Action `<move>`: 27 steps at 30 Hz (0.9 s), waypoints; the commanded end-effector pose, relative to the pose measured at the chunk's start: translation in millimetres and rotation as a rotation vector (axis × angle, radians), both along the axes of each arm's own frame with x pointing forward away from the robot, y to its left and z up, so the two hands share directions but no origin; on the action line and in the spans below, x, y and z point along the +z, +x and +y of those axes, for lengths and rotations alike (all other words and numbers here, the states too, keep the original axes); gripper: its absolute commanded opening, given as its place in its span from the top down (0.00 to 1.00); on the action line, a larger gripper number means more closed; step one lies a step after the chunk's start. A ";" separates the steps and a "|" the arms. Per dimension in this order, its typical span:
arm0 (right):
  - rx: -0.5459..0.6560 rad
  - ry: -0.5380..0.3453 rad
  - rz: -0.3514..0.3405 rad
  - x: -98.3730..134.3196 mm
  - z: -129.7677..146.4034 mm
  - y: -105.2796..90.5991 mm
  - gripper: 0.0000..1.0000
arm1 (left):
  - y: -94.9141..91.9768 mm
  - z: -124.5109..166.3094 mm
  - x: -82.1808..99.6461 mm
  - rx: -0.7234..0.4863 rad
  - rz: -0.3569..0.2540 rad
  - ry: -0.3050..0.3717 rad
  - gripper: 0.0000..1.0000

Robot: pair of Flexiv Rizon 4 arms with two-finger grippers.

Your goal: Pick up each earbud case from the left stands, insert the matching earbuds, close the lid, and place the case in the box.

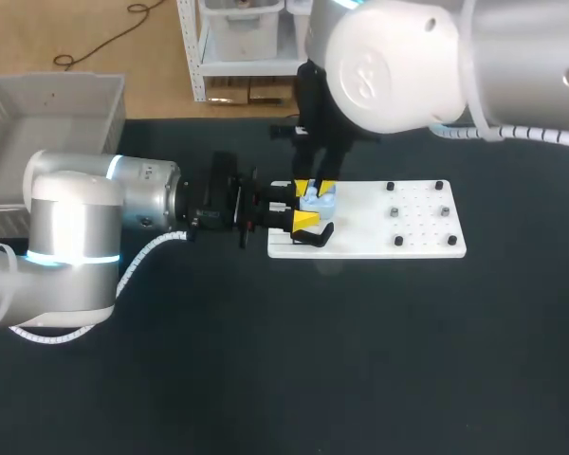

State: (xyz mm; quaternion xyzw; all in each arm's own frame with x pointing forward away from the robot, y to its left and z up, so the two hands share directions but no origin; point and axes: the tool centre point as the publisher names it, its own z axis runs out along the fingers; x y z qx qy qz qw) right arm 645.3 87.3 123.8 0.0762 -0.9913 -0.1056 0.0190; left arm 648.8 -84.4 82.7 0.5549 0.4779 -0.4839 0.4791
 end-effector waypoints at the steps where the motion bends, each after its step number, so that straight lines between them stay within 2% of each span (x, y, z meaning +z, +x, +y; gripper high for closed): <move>1: 0.000 -0.004 0.015 -2.5 0.8 4.4 1.00 | -0.5 -0.1 -0.2 0.002 -0.001 0.000 1.00; 5: -0.001 -0.006 0.024 -4.1 1.0 5.2 1.00 | -0.5 -0.1 -0.2 0.002 -0.001 0.000 1.00; 8: -0.002 -0.006 0.026 -3.9 1.1 5.3 0.60 | -0.5 -0.1 -0.2 0.002 -0.001 0.000 1.00; 9: -0.002 -0.005 0.026 -3.2 1.3 5.3 0.44 | -0.5 -0.1 -0.2 0.002 -0.001 0.000 1.00; 10: -0.001 -0.004 0.025 -2.4 1.4 5.0 0.19 | -0.5 -0.1 -0.2 0.002 -0.001 0.000 1.00; 12: 0.000 -0.003 0.023 -0.4 1.6 3.7 0.02 | -0.5 -0.1 -0.2 0.002 -0.001 0.000 1.00; 13: 0.001 -0.002 0.021 0.8 1.8 2.5 0.00 | -0.5 -0.1 -0.2 0.002 -0.001 0.000 1.00; 20: 0.001 0.040 0.004 17.4 -1.9 -6.8 0.00 | -0.5 -0.1 -0.2 0.002 -0.001 0.000 1.00; 23: -0.027 0.054 -0.011 25.4 -9.3 -2.5 0.00 | -0.5 -0.1 -0.2 0.002 -0.001 0.000 1.00; 27: -0.092 0.056 -0.028 31.0 -23.8 12.5 0.00 | -0.5 -0.1 -0.2 0.002 -0.001 0.000 1.00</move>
